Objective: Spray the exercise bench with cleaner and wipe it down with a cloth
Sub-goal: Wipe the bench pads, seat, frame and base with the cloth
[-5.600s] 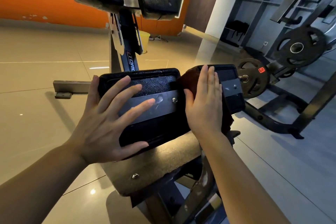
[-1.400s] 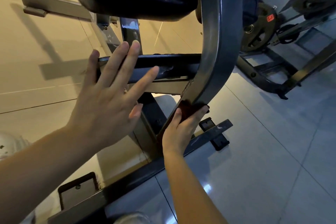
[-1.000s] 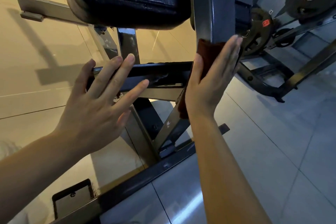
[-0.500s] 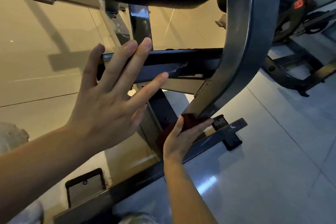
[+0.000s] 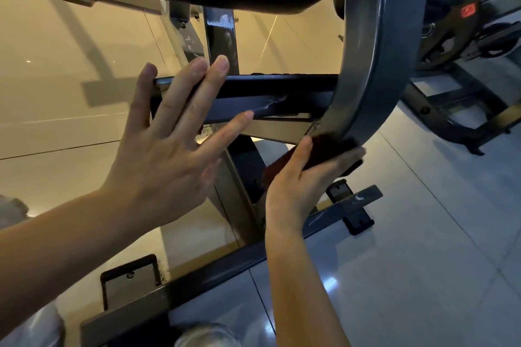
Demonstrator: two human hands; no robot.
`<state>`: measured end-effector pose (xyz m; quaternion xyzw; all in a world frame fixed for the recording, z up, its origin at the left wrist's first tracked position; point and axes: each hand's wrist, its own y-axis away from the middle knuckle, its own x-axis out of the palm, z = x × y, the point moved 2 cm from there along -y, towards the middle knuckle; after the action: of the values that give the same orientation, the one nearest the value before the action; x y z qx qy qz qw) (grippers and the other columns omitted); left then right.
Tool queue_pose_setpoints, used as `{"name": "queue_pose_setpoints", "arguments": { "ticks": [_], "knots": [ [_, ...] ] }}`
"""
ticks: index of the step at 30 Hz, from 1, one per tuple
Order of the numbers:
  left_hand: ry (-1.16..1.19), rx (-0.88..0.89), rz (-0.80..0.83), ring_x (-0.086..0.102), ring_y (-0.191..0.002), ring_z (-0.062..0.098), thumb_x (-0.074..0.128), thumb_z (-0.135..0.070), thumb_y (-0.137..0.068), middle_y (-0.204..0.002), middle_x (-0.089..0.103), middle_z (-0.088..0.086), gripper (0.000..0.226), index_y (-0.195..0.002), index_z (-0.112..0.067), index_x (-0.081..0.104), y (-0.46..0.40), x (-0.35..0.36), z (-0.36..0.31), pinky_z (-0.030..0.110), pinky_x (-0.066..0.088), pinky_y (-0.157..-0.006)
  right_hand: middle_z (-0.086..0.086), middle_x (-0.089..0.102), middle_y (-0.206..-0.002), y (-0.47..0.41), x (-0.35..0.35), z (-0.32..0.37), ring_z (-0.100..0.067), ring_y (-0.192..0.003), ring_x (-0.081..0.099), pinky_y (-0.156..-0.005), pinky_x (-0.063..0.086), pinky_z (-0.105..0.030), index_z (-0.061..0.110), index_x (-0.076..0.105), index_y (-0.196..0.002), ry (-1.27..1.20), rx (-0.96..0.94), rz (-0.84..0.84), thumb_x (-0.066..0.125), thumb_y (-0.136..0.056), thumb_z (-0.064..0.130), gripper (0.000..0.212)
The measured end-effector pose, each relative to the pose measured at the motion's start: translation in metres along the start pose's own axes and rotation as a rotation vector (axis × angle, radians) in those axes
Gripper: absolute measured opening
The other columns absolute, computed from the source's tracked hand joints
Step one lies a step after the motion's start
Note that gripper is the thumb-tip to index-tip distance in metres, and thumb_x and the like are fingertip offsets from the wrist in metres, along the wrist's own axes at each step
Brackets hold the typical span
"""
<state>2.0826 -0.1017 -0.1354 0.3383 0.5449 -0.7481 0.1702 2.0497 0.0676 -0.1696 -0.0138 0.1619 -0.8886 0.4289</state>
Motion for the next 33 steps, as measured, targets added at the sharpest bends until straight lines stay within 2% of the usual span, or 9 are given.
{"name": "queue_pose_setpoints", "arguments": {
  "ticks": [5,8,10,13,17,20,22,26,33],
  "knots": [
    [-0.020,-0.003,-0.008,0.008,-0.147,0.038,0.055,-0.030,-0.085,-0.159,0.011,0.022,0.068,-0.149,-0.024,0.031,0.000,0.001,0.000,0.063,0.007,-0.113,-0.012,-0.001,-0.163,-0.020,-0.009,0.042,-0.018,-0.151,0.002,-0.123,0.012,-0.046,0.003,-0.003,-0.153,-0.020,-0.396,0.022,0.034,-0.103,0.026,0.066],
    [-0.023,-0.004,-0.008,0.006,-0.148,0.036,0.055,-0.030,-0.085,-0.159,0.012,0.022,0.068,-0.149,-0.023,0.032,-0.001,0.002,0.000,0.063,0.009,-0.113,-0.006,0.006,-0.161,-0.030,-0.018,0.031,-0.002,-0.147,0.012,-0.116,0.024,-0.022,0.006,0.000,-0.153,-0.079,-0.380,0.050,0.040,-0.102,0.006,0.065],
    [-0.040,-0.014,-0.017,0.007,-0.148,0.035,0.055,-0.030,-0.085,-0.159,0.013,0.021,0.068,-0.149,-0.022,0.032,0.000,0.002,0.001,0.063,0.009,-0.113,-0.009,0.011,-0.160,-0.029,-0.025,0.022,-0.012,-0.147,0.020,-0.110,0.034,-0.020,0.019,0.015,-0.151,-0.089,-0.383,0.002,0.052,-0.098,0.009,0.066],
    [-0.051,-0.011,-0.024,0.008,-0.147,0.037,0.055,-0.029,-0.086,-0.158,0.014,0.022,0.067,-0.149,-0.022,0.034,-0.001,0.003,0.001,0.064,0.010,-0.112,-0.015,0.027,-0.154,-0.025,-0.029,0.013,-0.024,-0.141,0.033,-0.102,0.045,-0.020,0.017,0.042,-0.128,-0.112,-0.326,-0.082,0.065,-0.091,0.014,0.044],
    [-0.028,-0.028,-0.005,0.003,-0.148,0.034,0.054,-0.030,-0.086,-0.158,0.012,0.021,0.064,-0.147,-0.022,0.035,-0.001,0.004,0.000,0.062,0.008,-0.113,0.000,0.034,-0.152,-0.006,-0.032,-0.007,-0.010,-0.132,0.043,-0.091,0.044,-0.008,0.025,0.036,-0.138,-0.005,-0.184,-0.052,0.061,-0.094,0.021,0.051],
    [-0.025,-0.038,-0.011,0.006,-0.147,0.036,0.053,-0.030,-0.086,-0.158,0.014,0.020,0.059,-0.143,-0.020,0.040,-0.001,0.003,-0.001,0.062,0.006,-0.113,0.009,0.044,-0.138,0.019,-0.026,-0.032,0.019,-0.109,0.047,-0.078,0.042,0.002,0.034,0.022,-0.147,0.051,0.021,0.024,0.054,-0.097,0.020,0.061],
    [-0.021,-0.043,-0.015,0.008,-0.146,0.038,0.051,-0.030,-0.088,-0.157,0.014,0.020,0.058,-0.144,-0.020,0.039,-0.001,0.004,-0.002,0.062,0.005,-0.113,0.002,0.045,-0.142,0.033,-0.023,-0.051,0.012,-0.112,0.051,-0.078,0.045,-0.001,0.026,0.018,-0.152,0.126,0.116,0.043,0.050,-0.098,0.026,0.063],
    [-0.067,0.002,-0.024,0.000,-0.149,0.031,0.048,-0.026,-0.091,-0.159,0.012,0.018,0.057,-0.146,-0.019,0.037,0.001,0.009,0.006,0.059,0.003,-0.114,-0.012,0.044,-0.146,0.051,-0.014,-0.074,-0.029,-0.123,0.055,-0.084,0.050,-0.027,0.025,0.014,-0.154,0.146,0.348,0.058,0.045,-0.096,0.039,0.067],
    [-0.115,0.018,-0.032,-0.010,-0.148,0.028,0.040,-0.028,-0.095,-0.159,0.008,0.017,0.060,-0.152,-0.022,0.024,0.001,0.015,0.008,0.055,-0.004,-0.115,0.002,0.044,-0.148,0.036,-0.015,-0.045,-0.014,-0.130,0.046,-0.100,0.046,-0.031,0.031,0.018,-0.154,0.062,0.235,-0.034,0.051,-0.100,0.021,0.064]
  ]
}}
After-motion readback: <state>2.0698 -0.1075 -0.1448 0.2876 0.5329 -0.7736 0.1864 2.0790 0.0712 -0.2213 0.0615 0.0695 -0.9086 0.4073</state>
